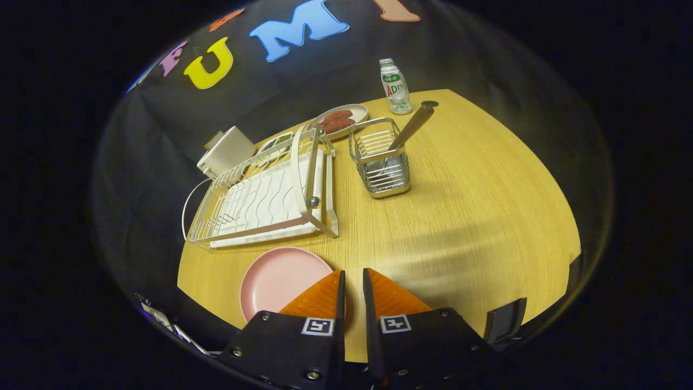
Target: Take the plate from the dish rack, then take the spoon from the basket and place it into the plate.
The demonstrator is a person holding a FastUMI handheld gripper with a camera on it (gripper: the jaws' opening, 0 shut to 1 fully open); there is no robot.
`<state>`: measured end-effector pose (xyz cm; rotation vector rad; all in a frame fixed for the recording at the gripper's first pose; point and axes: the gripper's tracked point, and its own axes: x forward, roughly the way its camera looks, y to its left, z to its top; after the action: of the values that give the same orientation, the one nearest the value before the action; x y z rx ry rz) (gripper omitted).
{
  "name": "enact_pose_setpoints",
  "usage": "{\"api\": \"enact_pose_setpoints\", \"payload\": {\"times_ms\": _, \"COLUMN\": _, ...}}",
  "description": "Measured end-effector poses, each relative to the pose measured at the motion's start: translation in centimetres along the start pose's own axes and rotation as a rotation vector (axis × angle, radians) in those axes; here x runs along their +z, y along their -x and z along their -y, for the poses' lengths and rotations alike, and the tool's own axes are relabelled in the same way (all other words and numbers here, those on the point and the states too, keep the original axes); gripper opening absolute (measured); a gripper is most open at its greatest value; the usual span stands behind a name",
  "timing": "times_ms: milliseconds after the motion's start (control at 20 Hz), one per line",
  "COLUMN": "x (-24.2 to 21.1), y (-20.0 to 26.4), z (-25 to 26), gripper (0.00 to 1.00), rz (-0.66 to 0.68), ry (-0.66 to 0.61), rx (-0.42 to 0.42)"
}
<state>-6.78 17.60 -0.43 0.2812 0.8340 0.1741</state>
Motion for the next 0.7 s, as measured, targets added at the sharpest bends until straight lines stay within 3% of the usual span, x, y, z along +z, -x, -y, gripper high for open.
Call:
{"api": "enact_pose_setpoints", "payload": {"times_ms": 200, "x": 4.1, "y": 1.9, "z": -0.1, "gripper": 0.17, "rz": 0.247, "ry": 0.12, "rx": 0.016}}
{"api": "enact_pose_setpoints", "payload": {"times_ms": 400, "x": 6.2, "y": 3.5, "z": 1.6, "gripper": 0.17, "rz": 0.393, "ry": 0.212, "rx": -0.043}}
{"api": "enact_pose_setpoints", "payload": {"times_ms": 700, "x": 8.3, "y": 4.7, "z": 3.3, "gripper": 0.17, "rz": 0.5, "ry": 0.146, "rx": -0.056}}
